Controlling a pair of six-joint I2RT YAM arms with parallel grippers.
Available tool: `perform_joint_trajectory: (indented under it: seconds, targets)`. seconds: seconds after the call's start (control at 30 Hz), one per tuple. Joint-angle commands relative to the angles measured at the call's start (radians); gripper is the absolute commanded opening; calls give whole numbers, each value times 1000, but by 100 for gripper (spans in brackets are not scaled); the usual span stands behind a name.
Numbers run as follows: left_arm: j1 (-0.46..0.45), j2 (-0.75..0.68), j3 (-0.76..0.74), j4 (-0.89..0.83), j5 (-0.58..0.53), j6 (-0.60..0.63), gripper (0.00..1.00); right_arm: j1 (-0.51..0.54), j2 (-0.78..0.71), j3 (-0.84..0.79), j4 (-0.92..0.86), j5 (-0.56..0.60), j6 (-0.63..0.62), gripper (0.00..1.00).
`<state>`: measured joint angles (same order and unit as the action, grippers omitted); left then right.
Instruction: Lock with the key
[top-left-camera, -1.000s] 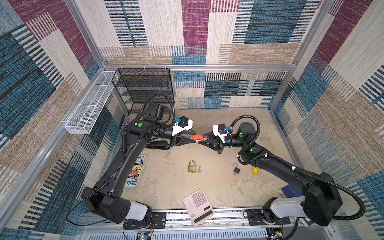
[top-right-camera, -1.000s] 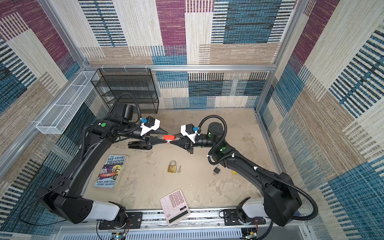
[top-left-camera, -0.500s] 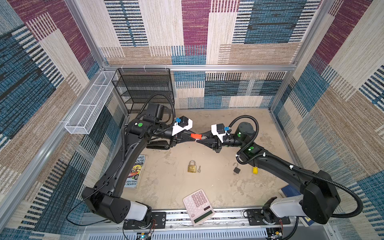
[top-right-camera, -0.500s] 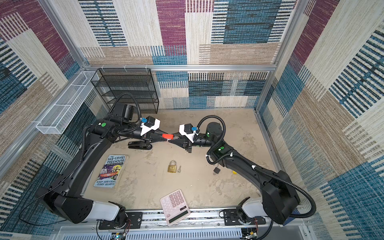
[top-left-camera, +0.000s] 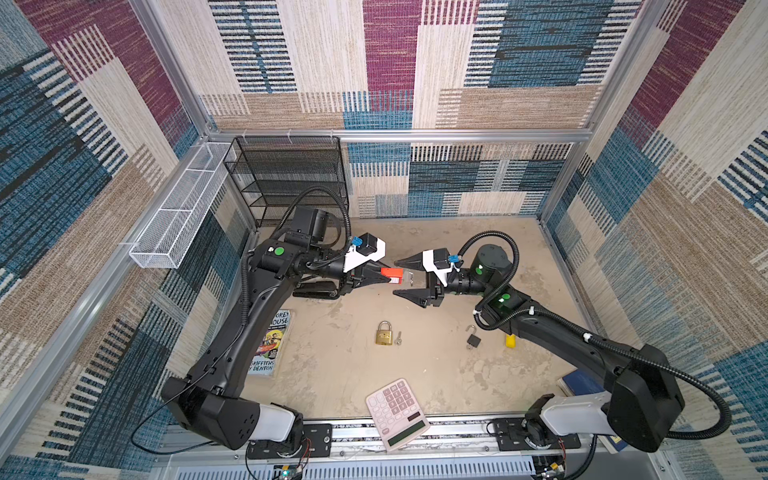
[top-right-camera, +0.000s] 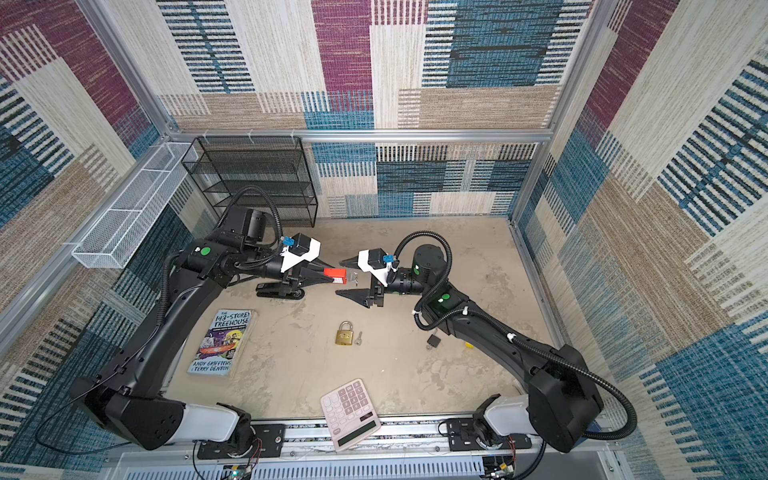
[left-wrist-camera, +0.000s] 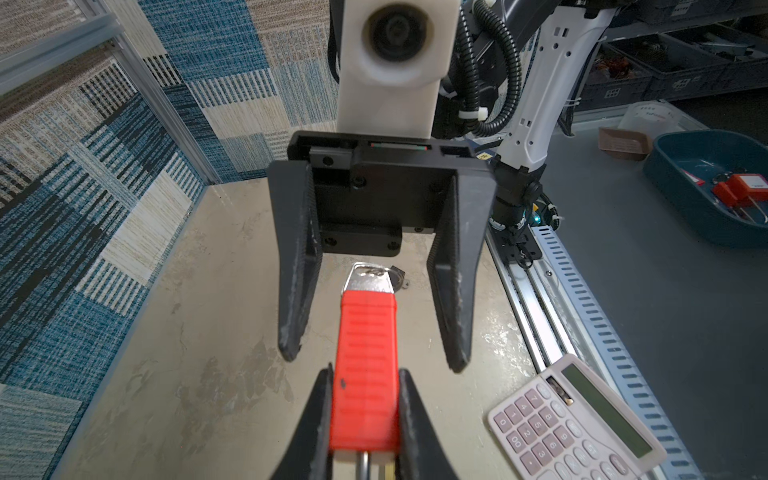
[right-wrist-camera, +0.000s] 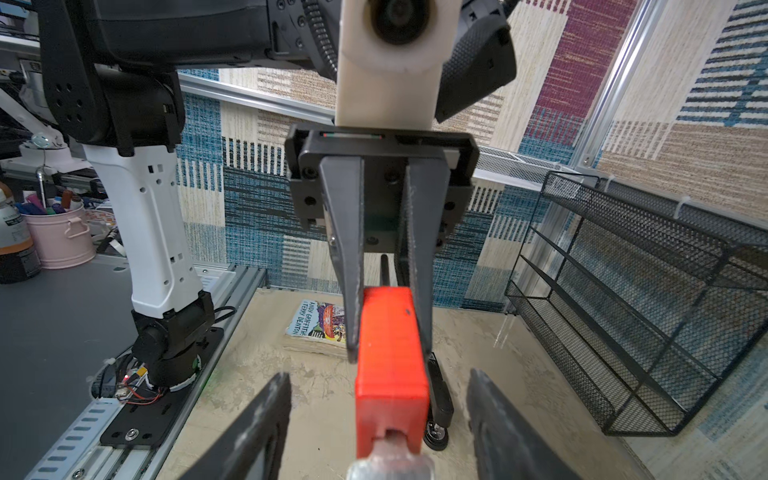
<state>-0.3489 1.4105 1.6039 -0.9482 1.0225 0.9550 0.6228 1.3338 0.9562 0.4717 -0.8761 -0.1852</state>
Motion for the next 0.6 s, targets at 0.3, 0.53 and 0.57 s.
perform_joint_trajectory:
  seconds: [0.3, 0.53, 0.57]
  targets:
    - [2, -10, -6, 17, -4, 16, 0, -52, -99, -47, -41, 16, 109, 71]
    - [2, -13, -4, 17, -8, 10, 0, -54, -66, -19, -65, -12, 116, 60]
    - [3, -14, -4, 16, -10, 10, 0, -54, -63, -18, -65, -13, 114, 58]
